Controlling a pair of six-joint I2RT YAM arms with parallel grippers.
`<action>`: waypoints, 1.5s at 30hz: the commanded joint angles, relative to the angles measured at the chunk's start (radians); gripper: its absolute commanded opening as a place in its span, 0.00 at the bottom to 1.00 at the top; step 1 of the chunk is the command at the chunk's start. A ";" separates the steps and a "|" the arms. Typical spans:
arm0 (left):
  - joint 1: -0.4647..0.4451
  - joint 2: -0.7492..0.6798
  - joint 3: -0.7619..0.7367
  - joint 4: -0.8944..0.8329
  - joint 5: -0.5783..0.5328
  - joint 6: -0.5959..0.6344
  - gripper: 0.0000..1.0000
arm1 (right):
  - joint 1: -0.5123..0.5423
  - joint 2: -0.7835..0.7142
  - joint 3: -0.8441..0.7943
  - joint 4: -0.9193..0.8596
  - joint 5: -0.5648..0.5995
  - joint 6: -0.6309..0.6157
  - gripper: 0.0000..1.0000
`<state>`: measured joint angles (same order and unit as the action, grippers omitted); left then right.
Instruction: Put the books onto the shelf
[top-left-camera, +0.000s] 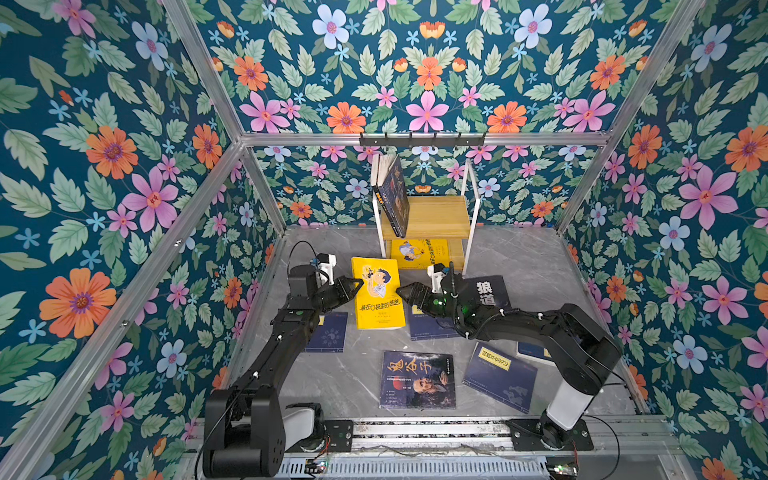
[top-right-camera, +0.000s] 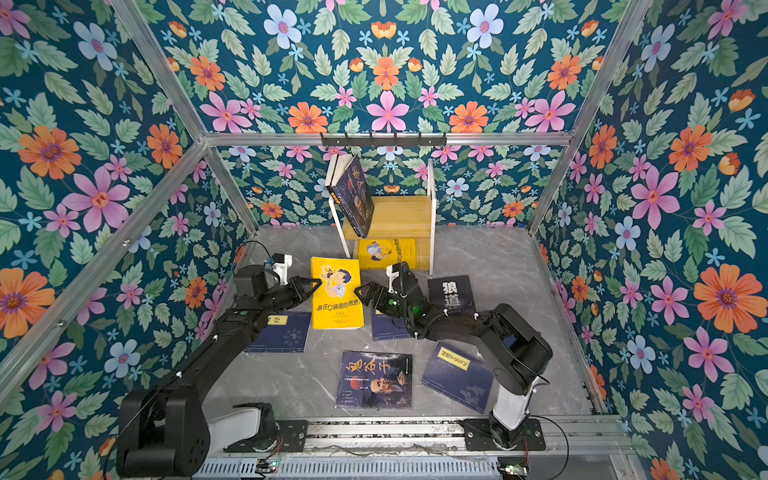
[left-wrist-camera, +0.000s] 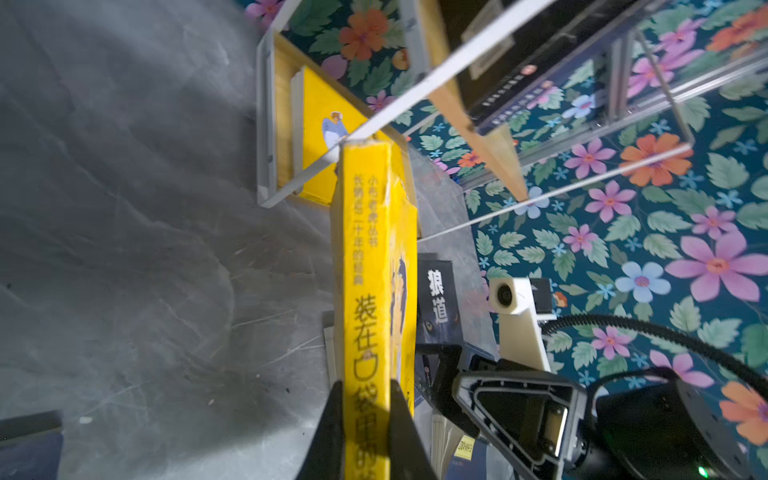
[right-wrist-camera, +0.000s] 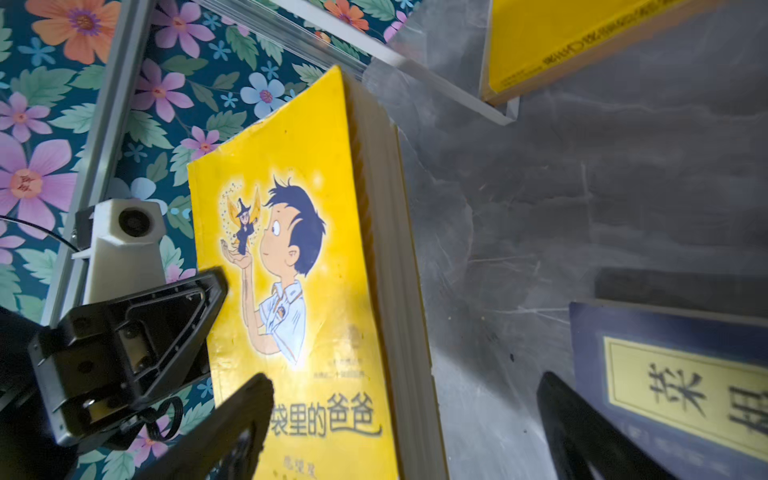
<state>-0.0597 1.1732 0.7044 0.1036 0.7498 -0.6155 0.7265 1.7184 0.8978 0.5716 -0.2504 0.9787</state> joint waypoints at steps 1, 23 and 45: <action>0.011 -0.042 0.016 0.106 0.123 0.067 0.00 | 0.002 -0.074 -0.020 0.014 -0.018 -0.109 0.99; 0.080 -0.110 -0.025 0.644 0.445 -0.258 0.00 | -0.002 0.002 0.026 0.403 -0.424 -0.186 0.81; 0.093 -0.072 0.238 -0.166 0.328 0.366 0.83 | -0.046 -0.126 -0.031 0.262 -0.568 -0.393 0.00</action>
<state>0.0319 1.0882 0.8474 0.2897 1.1450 -0.5625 0.6811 1.6623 0.8780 0.9070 -0.7906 0.7231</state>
